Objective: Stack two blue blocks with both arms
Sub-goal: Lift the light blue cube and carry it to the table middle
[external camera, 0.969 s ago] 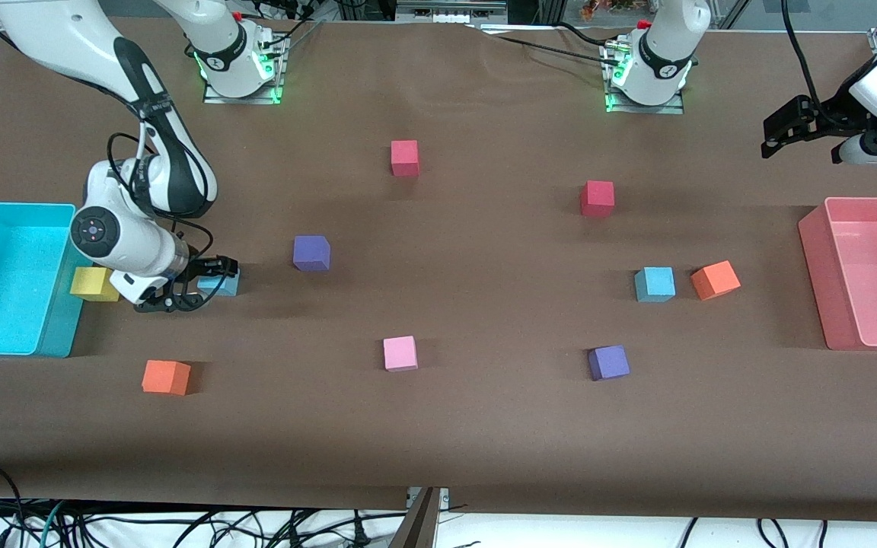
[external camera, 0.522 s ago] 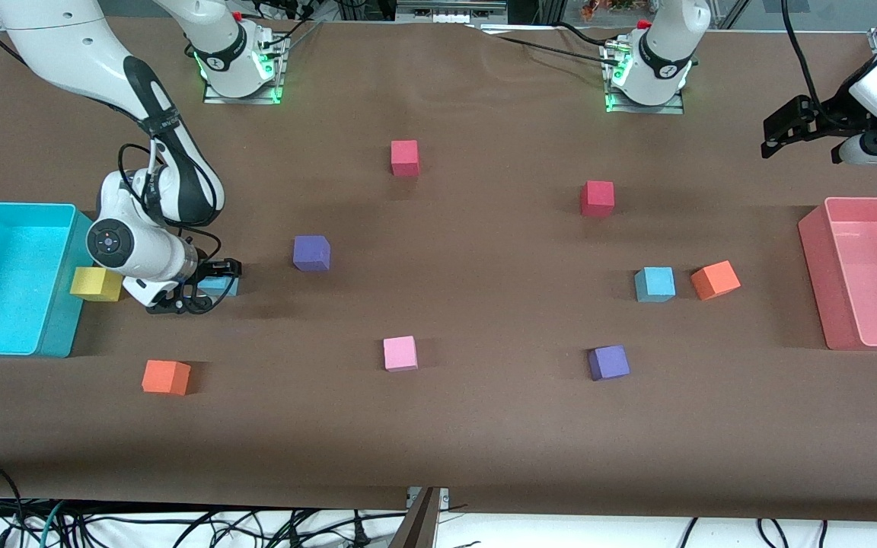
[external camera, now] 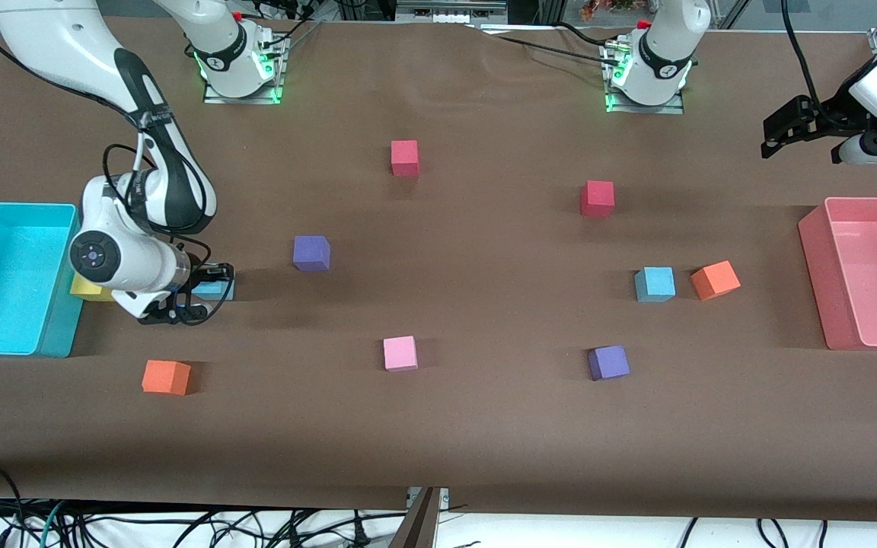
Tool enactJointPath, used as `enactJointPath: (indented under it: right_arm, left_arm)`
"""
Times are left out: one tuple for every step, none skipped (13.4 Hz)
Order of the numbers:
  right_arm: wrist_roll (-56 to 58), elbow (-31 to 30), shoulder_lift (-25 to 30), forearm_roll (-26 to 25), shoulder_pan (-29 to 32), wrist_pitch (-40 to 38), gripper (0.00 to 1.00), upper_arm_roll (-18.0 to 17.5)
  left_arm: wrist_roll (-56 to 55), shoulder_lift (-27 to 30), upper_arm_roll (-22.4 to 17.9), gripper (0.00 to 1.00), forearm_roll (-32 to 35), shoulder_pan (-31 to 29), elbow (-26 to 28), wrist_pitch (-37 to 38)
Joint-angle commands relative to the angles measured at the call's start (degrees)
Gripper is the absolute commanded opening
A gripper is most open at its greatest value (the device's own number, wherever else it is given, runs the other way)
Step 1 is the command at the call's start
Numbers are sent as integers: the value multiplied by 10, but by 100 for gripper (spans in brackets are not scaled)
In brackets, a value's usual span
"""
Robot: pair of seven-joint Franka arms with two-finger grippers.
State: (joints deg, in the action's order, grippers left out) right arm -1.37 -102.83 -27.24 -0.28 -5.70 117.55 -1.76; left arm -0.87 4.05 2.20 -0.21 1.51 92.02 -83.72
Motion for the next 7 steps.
enactJointPath:
  right_arm:
    - [-54,111,-29,26,-55,-86,0,0]
    - [-89,136,-36,26,-80,-97,0,0]
    - [-123,155,-43,28,-95,-107,0,0]
    - [-149,176,-51,30,-119,-114,0,-3]
    - [-174,191,-61,40,-143,-118,0,-6]
    - [-212,209,-75,54,-170,-118,0,-6]
    - [-255,232,-94,68,-195,-116,0,-7]
  left_arm:
    - [-3,5,1,100,15,0,6,-4]
    - [-3,5,1,100,15,0,6,-5]
    - [-2,5,1,100,15,-1,7,-6]
    - [-3,5,1,100,15,-1,7,-6]
    - [-2,5,0,100,15,-1,7,-6]
    - [-3,5,0,100,15,-1,7,-6]
    - [-2,4,0,100,15,-1,7,-6]
